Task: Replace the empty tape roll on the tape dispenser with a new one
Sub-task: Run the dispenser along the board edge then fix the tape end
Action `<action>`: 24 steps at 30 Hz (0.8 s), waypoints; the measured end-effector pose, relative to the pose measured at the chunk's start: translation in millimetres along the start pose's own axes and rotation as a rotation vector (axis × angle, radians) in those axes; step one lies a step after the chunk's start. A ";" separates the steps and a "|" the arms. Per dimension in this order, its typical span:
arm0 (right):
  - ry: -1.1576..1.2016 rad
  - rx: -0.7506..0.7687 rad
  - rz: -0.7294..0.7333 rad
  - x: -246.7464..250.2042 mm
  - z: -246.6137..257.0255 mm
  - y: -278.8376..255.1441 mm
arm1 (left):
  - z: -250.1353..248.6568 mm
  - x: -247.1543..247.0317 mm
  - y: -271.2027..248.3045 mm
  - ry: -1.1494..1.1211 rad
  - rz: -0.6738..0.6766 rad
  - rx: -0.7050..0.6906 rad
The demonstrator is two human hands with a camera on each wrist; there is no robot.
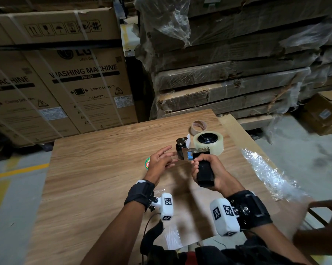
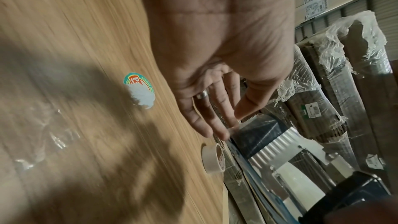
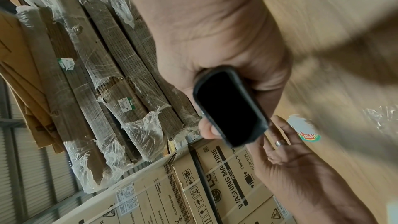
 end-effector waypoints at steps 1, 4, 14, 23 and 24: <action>-0.001 0.002 0.000 0.1 -0.4 0.1 | 0.2 0.4 -0.2 0.005 -0.002 -0.002; -0.005 0.015 -0.002 0.0 -1.4 -0.4 | 2.2 0.6 0.7 0.030 -0.011 -0.002; -0.008 -0.004 -0.002 -1.9 -6.1 -4.4 | 7.8 4.3 0.1 0.095 -0.014 0.027; -0.007 0.004 -0.001 -2.1 -8.4 -5.8 | 11.7 8.8 1.8 -0.023 -0.004 0.061; -0.007 0.004 0.000 -2.2 -8.7 -5.9 | 11.1 7.7 1.6 -0.046 0.000 0.057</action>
Point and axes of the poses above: each hand's wrist, its own y-axis towards the middle knuckle, its own x-axis out of the back of the hand, z = x × y, the point moved 8 cm from there along y, towards the middle knuckle, and after that the axes turned 7 degrees about -z, right-handed, at the moved point
